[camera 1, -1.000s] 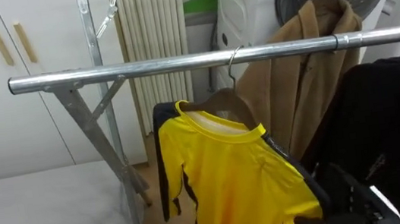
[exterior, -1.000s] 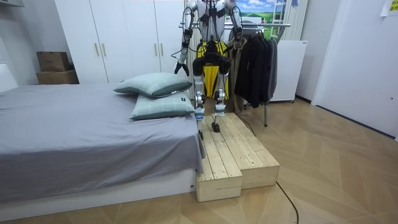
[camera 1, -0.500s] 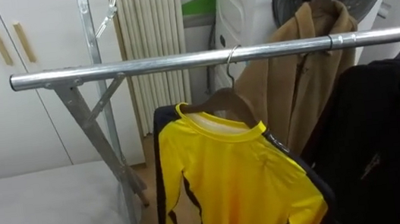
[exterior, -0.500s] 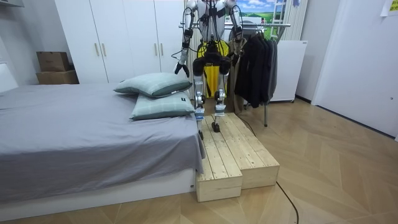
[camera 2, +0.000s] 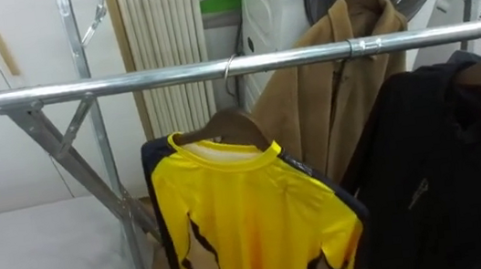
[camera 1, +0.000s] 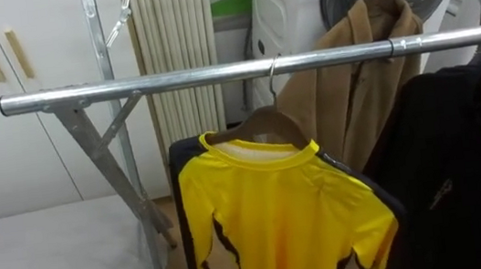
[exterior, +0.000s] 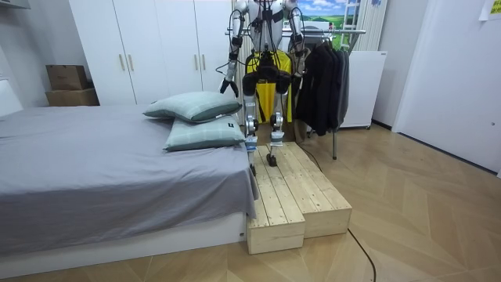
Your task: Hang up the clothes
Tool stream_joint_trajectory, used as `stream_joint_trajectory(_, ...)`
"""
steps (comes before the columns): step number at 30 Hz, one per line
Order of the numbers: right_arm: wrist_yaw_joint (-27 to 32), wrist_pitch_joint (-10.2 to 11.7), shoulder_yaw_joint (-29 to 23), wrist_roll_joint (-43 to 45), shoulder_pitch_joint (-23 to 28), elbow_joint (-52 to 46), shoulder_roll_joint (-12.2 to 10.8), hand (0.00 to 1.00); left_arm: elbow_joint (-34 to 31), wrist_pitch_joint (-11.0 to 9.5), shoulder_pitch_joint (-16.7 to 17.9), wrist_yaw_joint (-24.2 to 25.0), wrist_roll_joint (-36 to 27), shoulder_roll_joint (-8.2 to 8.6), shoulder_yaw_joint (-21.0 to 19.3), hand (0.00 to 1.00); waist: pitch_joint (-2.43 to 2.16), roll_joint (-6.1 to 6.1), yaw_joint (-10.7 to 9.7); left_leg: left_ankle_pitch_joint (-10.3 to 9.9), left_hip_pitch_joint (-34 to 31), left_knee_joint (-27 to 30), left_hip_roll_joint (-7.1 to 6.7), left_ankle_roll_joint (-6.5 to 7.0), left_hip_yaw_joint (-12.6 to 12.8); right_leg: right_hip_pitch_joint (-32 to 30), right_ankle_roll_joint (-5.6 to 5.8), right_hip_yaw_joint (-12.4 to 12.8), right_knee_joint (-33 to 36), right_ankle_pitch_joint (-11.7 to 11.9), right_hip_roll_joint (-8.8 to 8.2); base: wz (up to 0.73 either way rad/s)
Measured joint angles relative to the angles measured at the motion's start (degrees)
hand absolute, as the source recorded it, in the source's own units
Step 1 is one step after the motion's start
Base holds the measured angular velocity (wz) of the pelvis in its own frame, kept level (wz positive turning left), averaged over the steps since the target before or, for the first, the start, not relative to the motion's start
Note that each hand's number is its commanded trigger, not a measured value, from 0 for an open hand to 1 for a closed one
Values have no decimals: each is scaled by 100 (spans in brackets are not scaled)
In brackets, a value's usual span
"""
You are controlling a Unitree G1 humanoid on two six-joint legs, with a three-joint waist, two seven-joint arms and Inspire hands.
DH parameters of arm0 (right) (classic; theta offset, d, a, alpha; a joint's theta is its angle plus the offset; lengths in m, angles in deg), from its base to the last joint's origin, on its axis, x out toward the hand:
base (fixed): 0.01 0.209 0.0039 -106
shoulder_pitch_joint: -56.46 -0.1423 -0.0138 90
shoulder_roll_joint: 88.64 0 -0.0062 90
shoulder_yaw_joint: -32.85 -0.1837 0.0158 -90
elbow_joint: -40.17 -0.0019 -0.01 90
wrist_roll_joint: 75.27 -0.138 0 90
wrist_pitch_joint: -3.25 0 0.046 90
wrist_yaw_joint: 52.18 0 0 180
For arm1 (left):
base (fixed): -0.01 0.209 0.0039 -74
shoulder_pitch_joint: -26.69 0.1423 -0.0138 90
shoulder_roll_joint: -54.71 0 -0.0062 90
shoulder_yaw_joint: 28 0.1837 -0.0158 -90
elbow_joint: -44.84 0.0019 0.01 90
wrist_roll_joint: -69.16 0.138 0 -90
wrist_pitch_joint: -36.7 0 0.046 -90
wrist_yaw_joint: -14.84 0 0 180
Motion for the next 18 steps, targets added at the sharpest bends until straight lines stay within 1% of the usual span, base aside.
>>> stream_joint_trajectory(2, -3, 1, -2, -6, 21, 230, -67, 0, -7, -15, -9, -20, 107, 0, -3, 0, -3, 8, -5, -1, -13, -16, 0, 2, 2, -18, 1, 4, 2, -1, 10, 0)
stream_joint_trajectory(6, -49, 1, -3, -28, 109, 369, -129, 0, -2, -23, -7, -21, 104, 27, -3, 0, -10, 10, -17, -2, -13, -23, 1, 3, 22, -29, 1, 16, 3, -1, 15, -1)
stream_joint_trajectory(9, -62, -5, -12, -73, 129, 676, -163, 0, 54, -24, -7, -21, 103, 52, -2, 0, -38, 6, -20, -3, 11, -23, 1, 4, 32, -16, 1, 25, 10, 0, 10, -1)
stream_joint_trajectory(12, -92, -8, -12, -274, 216, 791, -166, 0, 102, -23, -2, 11, 104, 110, 10, 0, -45, 8, -32, -23, 0, -25, -1, 12, 42, -17, 10, -3, -2, -3, 15, 0)
stream_joint_trajectory(14, -154, -14, -12, -469, 213, 889, -174, 0, 194, -17, 7, 156, 66, 171, 11, 0, -54, 18, -87, -31, -4, -23, -5, 23, 46, -14, 19, 19, -14, -5, 2, 0)
stream_joint_trajectory(18, -262, -12, -17, -564, 213, 993, -187, 0, 246, -2, 35, 477, -72, 205, 14, 0, -57, 23, -168, -34, -5, -24, -5, 26, 29, -18, 22, 20, -15, -5, 0, 0)
